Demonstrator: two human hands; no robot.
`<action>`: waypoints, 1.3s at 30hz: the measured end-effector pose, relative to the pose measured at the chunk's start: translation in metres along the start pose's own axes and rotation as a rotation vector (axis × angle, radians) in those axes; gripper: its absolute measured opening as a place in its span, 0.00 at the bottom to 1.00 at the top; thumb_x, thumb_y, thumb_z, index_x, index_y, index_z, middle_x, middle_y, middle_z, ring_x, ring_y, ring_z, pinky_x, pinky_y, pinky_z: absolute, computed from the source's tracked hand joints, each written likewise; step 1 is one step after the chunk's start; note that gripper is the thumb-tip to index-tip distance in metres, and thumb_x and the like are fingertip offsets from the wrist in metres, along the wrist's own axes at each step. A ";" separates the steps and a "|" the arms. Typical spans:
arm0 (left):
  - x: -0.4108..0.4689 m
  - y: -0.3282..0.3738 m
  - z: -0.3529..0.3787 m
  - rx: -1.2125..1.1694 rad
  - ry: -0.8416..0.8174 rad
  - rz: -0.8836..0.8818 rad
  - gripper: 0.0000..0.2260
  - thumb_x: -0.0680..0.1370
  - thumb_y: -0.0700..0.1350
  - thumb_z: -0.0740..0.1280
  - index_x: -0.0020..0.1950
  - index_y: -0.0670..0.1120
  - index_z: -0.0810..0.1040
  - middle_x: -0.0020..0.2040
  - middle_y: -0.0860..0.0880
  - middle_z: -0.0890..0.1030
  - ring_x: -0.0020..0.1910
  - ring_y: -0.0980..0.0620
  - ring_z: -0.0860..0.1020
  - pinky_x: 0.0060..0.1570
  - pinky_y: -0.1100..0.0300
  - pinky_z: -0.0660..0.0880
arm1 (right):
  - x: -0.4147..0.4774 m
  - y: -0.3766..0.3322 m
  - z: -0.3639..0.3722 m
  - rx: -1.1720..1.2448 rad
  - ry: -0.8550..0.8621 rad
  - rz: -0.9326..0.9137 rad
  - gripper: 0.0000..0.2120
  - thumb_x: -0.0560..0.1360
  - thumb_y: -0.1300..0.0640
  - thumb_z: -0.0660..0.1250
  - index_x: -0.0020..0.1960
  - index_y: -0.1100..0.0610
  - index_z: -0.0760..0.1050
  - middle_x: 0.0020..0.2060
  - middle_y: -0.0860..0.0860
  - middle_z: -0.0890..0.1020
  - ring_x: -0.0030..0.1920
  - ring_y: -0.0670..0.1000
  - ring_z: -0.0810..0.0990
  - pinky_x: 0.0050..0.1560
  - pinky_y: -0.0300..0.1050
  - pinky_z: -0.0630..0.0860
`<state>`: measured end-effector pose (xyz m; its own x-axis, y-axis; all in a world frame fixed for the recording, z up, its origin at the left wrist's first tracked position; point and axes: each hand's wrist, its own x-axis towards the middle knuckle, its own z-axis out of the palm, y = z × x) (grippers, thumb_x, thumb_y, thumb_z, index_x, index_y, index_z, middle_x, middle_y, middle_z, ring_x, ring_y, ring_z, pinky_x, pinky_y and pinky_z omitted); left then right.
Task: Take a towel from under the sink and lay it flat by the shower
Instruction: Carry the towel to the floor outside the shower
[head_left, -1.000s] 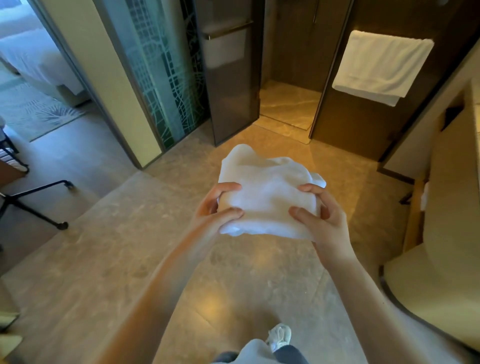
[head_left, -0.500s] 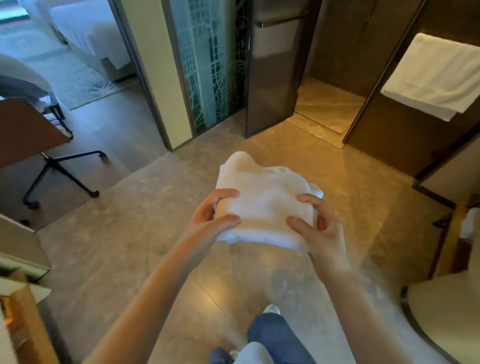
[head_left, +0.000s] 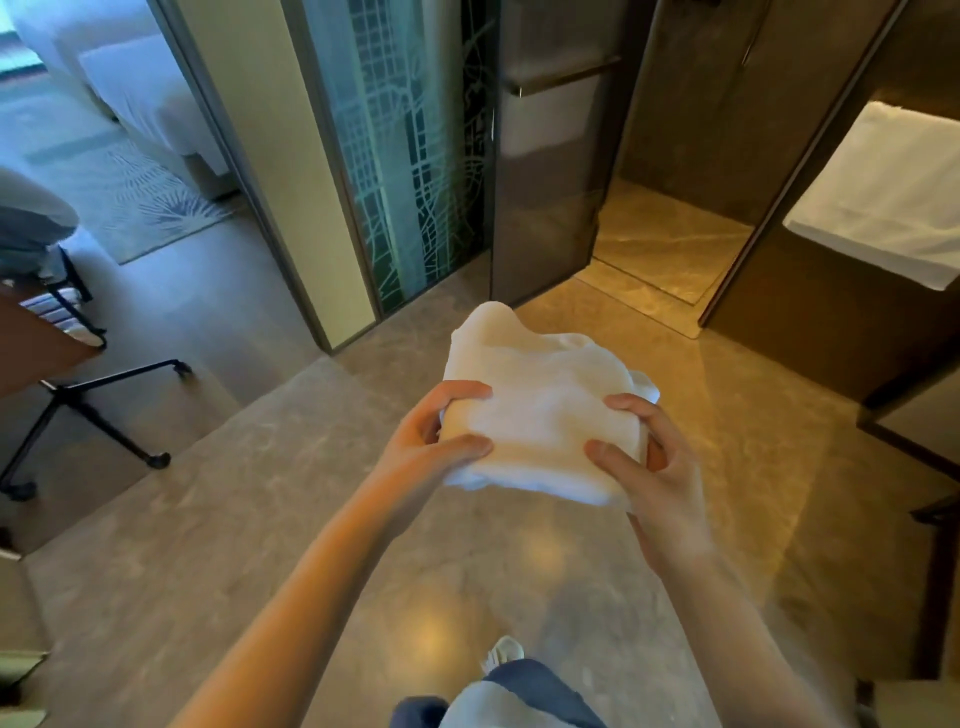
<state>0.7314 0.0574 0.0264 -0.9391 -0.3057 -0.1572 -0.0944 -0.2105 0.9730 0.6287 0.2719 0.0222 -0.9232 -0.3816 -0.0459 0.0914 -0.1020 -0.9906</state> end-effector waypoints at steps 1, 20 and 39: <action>0.017 0.004 -0.003 -0.002 0.002 -0.003 0.22 0.70 0.43 0.74 0.62 0.54 0.77 0.65 0.53 0.72 0.62 0.45 0.76 0.52 0.47 0.81 | 0.016 -0.003 0.003 -0.005 0.002 -0.007 0.20 0.69 0.67 0.73 0.56 0.47 0.79 0.51 0.43 0.83 0.53 0.49 0.82 0.46 0.47 0.81; 0.350 0.057 -0.100 0.127 -0.260 -0.021 0.20 0.71 0.43 0.73 0.62 0.56 0.77 0.60 0.57 0.75 0.57 0.54 0.77 0.48 0.55 0.80 | 0.298 0.009 0.084 0.027 0.269 0.009 0.19 0.68 0.68 0.73 0.53 0.48 0.80 0.45 0.45 0.83 0.44 0.47 0.81 0.36 0.40 0.77; 0.653 0.082 0.020 0.101 -0.452 -0.108 0.19 0.67 0.39 0.73 0.55 0.54 0.80 0.59 0.46 0.76 0.59 0.43 0.77 0.53 0.42 0.77 | 0.538 -0.019 -0.024 -0.088 0.570 0.024 0.20 0.69 0.65 0.74 0.53 0.44 0.80 0.51 0.40 0.80 0.54 0.48 0.79 0.48 0.64 0.81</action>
<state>0.1041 -0.1406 0.0067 -0.9697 0.1523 -0.1910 -0.2101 -0.1209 0.9702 0.1213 0.0903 0.0130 -0.9788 0.1750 -0.1067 0.1061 -0.0129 -0.9943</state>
